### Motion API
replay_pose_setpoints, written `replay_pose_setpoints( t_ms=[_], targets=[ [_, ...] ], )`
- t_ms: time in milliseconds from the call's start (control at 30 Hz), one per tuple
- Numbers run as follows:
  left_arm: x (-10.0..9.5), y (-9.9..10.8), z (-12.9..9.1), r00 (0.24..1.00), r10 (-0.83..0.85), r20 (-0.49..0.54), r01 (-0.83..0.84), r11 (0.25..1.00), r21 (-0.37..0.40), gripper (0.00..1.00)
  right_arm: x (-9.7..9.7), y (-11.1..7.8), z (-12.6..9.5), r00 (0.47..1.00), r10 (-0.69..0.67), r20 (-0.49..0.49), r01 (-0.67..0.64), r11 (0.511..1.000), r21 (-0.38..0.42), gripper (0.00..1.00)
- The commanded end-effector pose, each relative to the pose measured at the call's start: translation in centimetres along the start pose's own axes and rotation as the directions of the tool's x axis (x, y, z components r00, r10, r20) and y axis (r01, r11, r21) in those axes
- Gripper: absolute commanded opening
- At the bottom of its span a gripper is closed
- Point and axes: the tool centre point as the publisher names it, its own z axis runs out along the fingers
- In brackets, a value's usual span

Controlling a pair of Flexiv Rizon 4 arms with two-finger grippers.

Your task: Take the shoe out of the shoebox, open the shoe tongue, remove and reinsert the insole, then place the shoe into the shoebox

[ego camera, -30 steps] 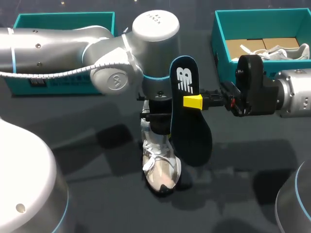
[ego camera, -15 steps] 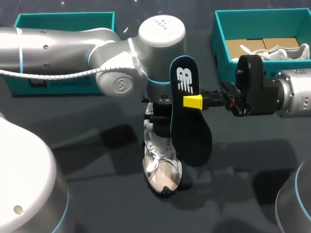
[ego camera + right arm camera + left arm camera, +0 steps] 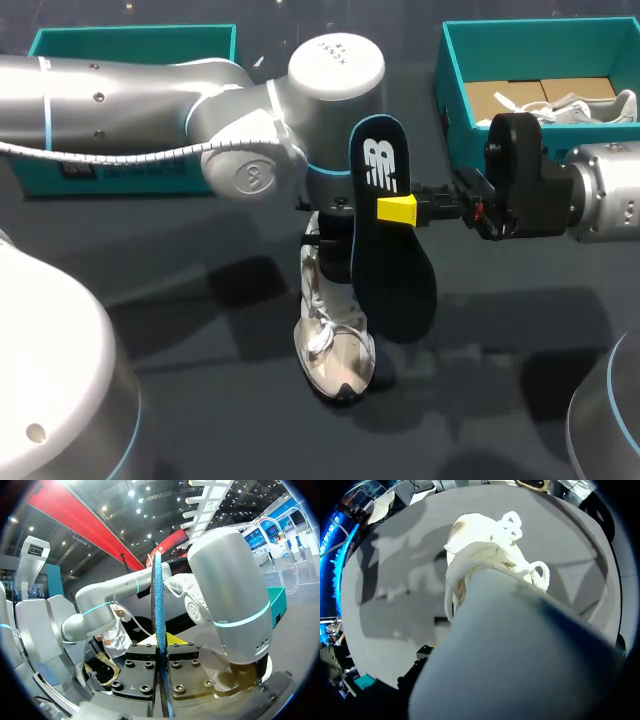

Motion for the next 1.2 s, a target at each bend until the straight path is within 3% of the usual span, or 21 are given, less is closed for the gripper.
replay_pose_setpoints(
  t_ms=[33, 67, 500, 933, 967, 1200],
  targets=[
    [0.4, 0.1, -0.9, 0.999, 0.005, 0.035, -0.005, 1.0, -0.019, 0.94, 0.1, -0.1, 0.1, 1.0, 0.001, 0.003, -0.001, 1.0, 0.0, 0.0],
    [0.5, 0.1, -1.3, 0.999, 0.004, 0.048, -0.002, 1.0, -0.029, 1.0, 0.1, -0.1, 0.1, 1.0, 0.001, 0.003, -0.001, 1.0, 0.0, 0.0],
    [1.0, 0.8, -9.3, 0.949, 0.061, 0.309, -0.019, 0.99, -0.137, 1.0, 0.1, -0.1, 0.1, 1.0, 0.001, 0.003, -0.001, 1.0, 0.0, 0.0],
    [1.0, 0.8, -9.3, 0.949, 0.061, 0.309, -0.019, 0.99, -0.137, 1.0, 0.1, -0.1, 0.1, 1.0, 0.001, 0.003, -0.001, 1.0, 0.0, 0.0],
    [1.0, 0.8, -8.9, 0.946, 0.068, 0.318, -0.014, 0.986, -0.168, 1.0, 0.1, -0.1, 0.1, 1.0, 0.001, 0.003, -0.001, 1.0, 0.0, 0.0],
    [1.1, 2.2, -8.5, 0.893, -0.001, 0.449, 0.072, 0.987, -0.141, 1.0, -0.8, 0.9, -0.8, 0.999, 0.045, -0.017, -0.045, 0.999, 0.008, 0.0]
  ],
)
